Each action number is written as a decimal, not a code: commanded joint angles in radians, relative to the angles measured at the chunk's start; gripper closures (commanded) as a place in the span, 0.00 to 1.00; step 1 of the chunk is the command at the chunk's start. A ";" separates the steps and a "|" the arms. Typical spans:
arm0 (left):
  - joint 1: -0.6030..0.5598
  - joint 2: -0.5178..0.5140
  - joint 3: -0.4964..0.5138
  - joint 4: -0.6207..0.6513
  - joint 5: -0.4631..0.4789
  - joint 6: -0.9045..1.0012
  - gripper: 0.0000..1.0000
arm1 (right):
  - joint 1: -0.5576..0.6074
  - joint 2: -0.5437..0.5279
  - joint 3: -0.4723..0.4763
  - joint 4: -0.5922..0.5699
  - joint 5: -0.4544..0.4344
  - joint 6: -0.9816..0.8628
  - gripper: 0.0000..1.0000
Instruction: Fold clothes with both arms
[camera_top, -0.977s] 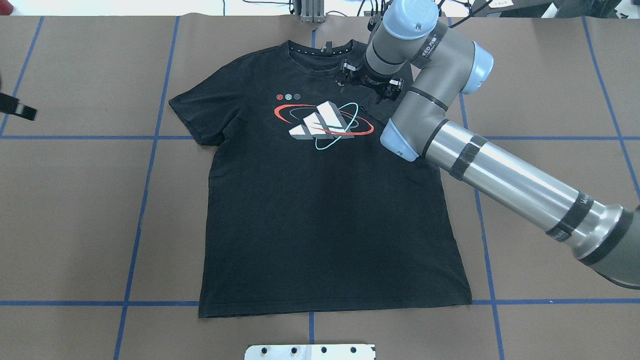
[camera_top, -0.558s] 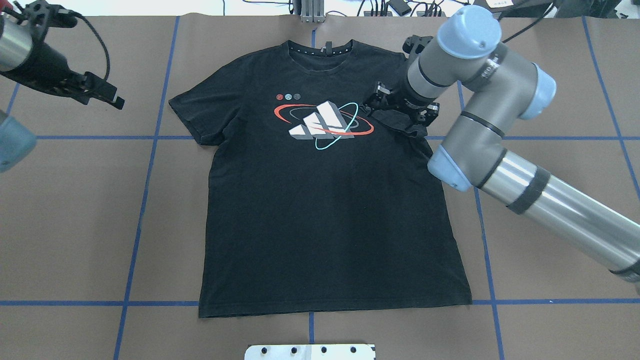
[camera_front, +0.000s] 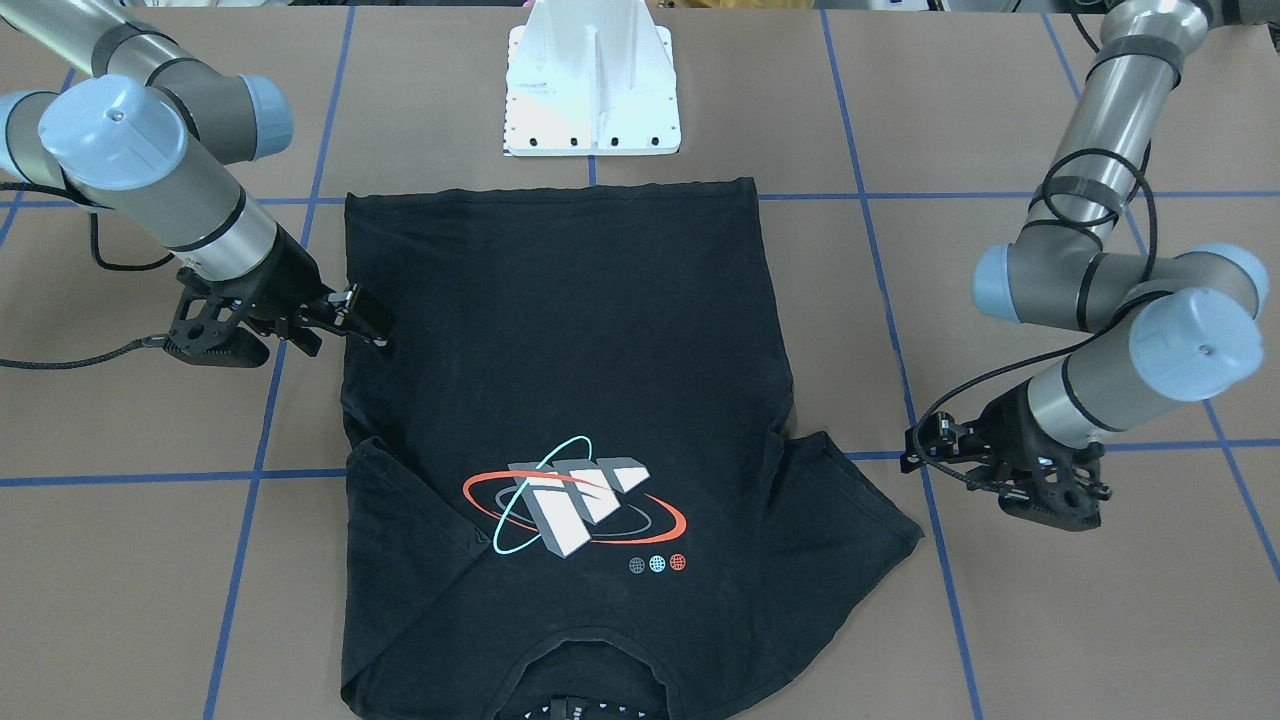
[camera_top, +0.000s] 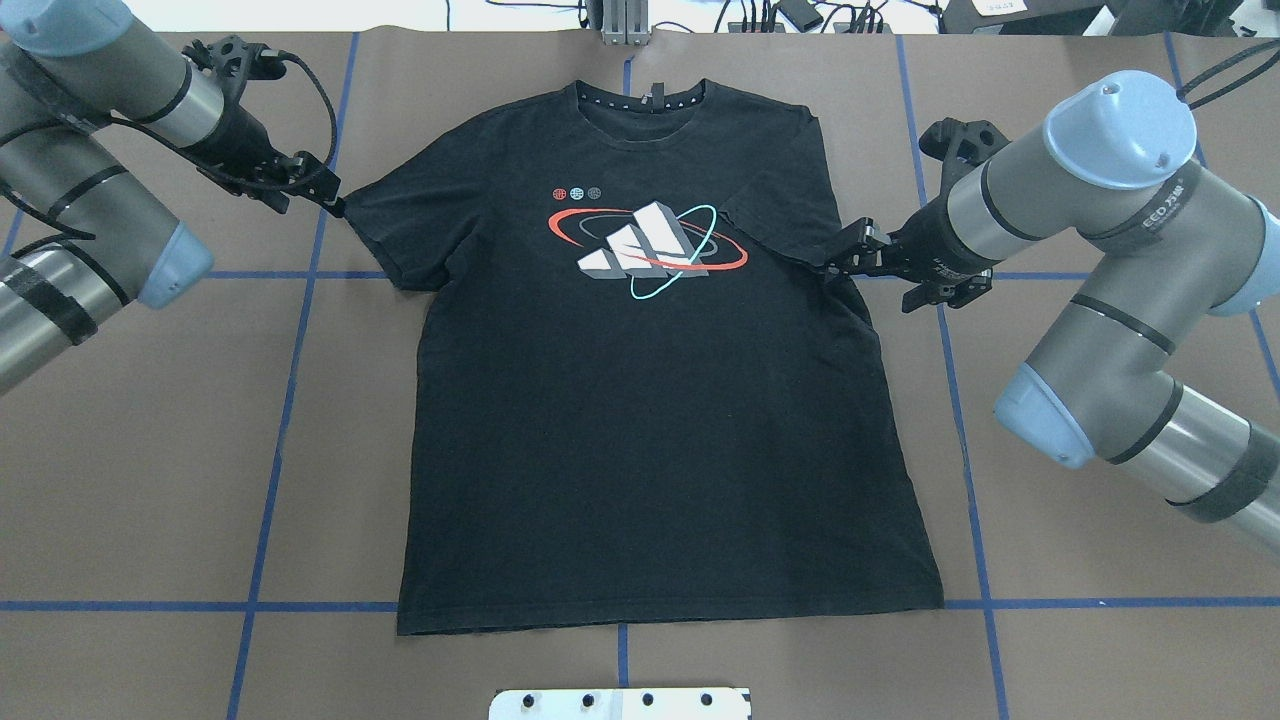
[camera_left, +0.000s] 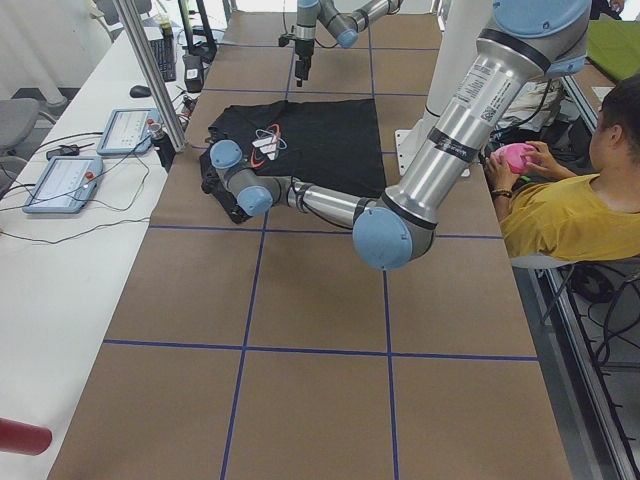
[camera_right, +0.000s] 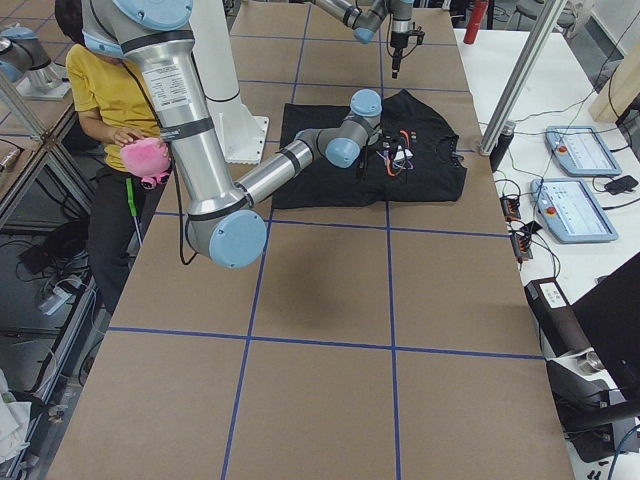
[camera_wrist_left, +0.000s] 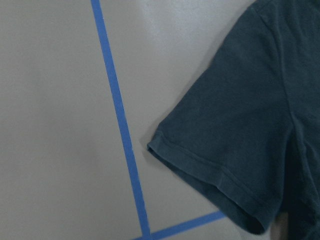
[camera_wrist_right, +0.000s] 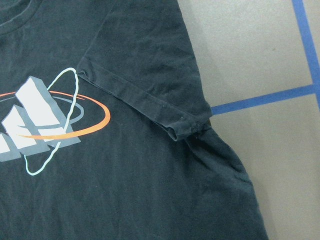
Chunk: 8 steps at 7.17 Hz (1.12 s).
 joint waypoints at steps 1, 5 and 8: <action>0.035 -0.040 0.061 -0.031 0.112 -0.021 0.26 | 0.005 -0.019 0.017 0.001 -0.001 0.000 0.00; 0.037 -0.077 0.138 -0.063 0.157 -0.021 0.37 | 0.005 -0.025 0.017 0.001 -0.004 0.000 0.00; 0.037 -0.100 0.173 -0.077 0.160 -0.021 0.40 | 0.005 -0.034 0.027 0.003 -0.007 0.000 0.00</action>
